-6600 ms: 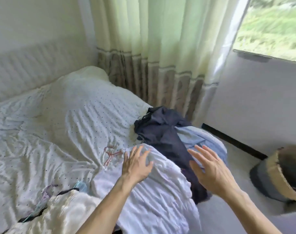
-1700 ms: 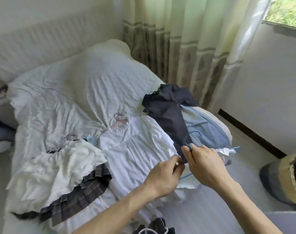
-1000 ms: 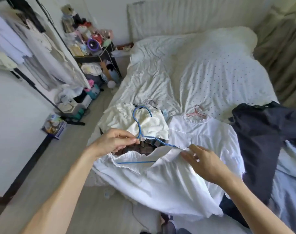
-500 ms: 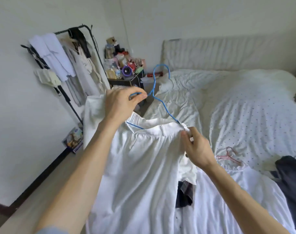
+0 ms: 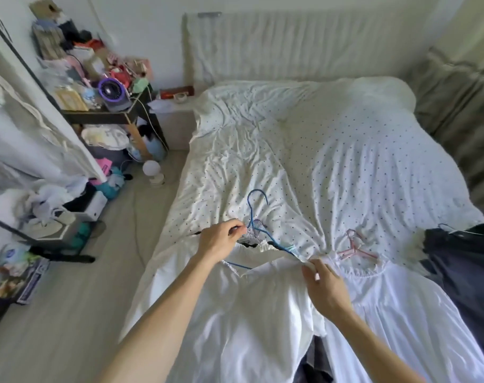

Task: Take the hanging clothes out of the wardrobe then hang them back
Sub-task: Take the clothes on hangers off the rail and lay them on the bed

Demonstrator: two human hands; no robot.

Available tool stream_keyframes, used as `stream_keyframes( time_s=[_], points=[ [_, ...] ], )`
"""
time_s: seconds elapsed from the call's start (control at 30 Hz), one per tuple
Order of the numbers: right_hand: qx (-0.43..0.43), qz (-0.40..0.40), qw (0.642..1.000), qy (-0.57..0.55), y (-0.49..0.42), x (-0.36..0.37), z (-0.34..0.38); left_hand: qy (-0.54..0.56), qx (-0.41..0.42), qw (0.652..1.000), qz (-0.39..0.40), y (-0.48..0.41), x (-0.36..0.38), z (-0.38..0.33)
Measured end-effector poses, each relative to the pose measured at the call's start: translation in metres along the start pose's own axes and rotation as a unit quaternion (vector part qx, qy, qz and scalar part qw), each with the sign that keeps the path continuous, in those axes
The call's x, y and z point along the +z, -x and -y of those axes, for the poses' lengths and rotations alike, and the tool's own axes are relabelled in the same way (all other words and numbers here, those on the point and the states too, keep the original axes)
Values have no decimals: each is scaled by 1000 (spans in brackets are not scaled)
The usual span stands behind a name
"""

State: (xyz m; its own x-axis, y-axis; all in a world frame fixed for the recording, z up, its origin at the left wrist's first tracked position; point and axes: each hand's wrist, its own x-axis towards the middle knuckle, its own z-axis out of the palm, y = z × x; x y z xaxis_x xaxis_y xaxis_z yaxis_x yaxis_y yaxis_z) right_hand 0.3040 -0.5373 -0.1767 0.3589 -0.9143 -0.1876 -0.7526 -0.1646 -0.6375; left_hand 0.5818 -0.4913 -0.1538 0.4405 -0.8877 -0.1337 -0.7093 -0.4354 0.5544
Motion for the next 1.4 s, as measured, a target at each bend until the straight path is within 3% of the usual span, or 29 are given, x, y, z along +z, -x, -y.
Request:
stream_keyframes(
  time_s=[0.17,0.23,0.37,0.53,0.63,0.77,0.93,1.0,1.17,1.4],
  points=[
    [70,-13,997,14,-61,44,-14,-2,-21,1000,22,-71,46,27],
    [81,10,996,21,-80,64,-19,-49,-32,997,41,-100,65,46],
    [82,118,980,140,-90,105,-43,-168,-91,971,140,-116,120,81],
    [104,255,937,217,-60,152,-76,-168,-39,968,183,-45,187,98],
    [99,263,936,213,-53,160,-81,-175,-81,947,257,-4,209,116],
    [47,270,935,227,-52,147,-80,-173,-139,944,245,3,201,131],
    [55,256,946,189,-33,103,-75,-216,-246,888,323,-13,171,96],
    [68,232,957,159,-17,76,-81,-247,-216,877,351,-6,160,76],
    [81,118,983,117,46,-17,-109,-262,-72,894,358,25,146,-12],
    [134,-118,975,134,201,-176,-169,-198,233,902,305,95,174,-221]
  ],
)
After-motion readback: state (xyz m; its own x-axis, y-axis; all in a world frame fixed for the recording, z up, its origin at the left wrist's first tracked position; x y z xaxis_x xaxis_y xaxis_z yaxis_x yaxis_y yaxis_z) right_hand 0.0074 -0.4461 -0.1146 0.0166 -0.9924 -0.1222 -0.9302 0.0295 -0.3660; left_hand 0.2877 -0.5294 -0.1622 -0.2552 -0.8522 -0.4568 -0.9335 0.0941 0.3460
